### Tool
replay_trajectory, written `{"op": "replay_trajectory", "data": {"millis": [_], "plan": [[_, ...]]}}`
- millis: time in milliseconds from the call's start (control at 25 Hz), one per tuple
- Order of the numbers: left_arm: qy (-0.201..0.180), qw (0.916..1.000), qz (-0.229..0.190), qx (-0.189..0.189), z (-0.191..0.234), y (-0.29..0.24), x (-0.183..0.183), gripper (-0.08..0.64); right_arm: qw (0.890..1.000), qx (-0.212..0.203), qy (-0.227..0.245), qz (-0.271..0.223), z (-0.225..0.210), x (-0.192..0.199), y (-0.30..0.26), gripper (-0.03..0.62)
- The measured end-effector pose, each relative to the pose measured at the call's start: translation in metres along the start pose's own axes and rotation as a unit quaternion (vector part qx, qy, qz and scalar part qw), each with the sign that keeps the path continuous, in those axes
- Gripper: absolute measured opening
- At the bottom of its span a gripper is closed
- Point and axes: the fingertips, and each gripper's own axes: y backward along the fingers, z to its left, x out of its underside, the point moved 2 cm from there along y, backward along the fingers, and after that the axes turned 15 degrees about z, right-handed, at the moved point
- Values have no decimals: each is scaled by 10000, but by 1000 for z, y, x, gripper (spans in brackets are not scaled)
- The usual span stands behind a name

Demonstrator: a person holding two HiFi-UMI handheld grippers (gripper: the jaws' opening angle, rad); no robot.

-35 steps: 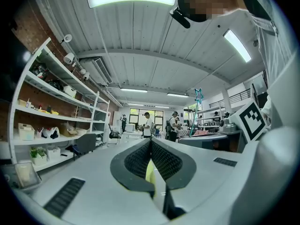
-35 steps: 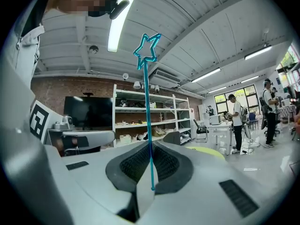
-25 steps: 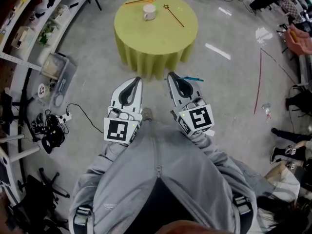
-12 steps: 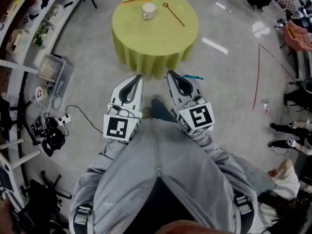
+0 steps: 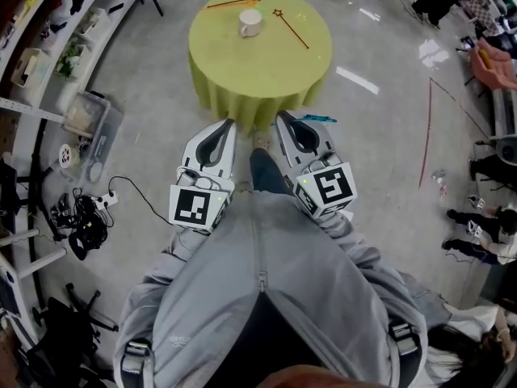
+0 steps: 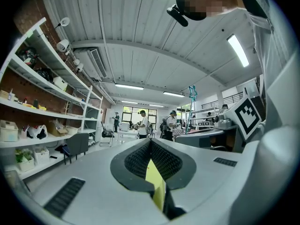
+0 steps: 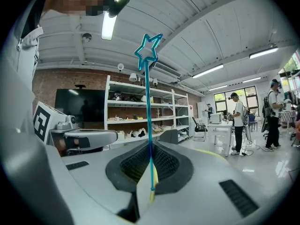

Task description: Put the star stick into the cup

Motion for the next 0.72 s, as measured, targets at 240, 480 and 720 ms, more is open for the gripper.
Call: {"op": "replay_trajectory", "data": {"millis": [240,480,720], "plan": [[-15,10000,-54,-18,12,-18,-4,17,9999,-88,-1,72,-13,-2,-19,38],[-21,9999,-44,-96,37,-63,-10,16,9995,-212,59,205,-45,-7,-63,37],[32,9997,71,-223,63,-117,-20,17,9979,-424,69,485,-88,-15,-112,37]]}}
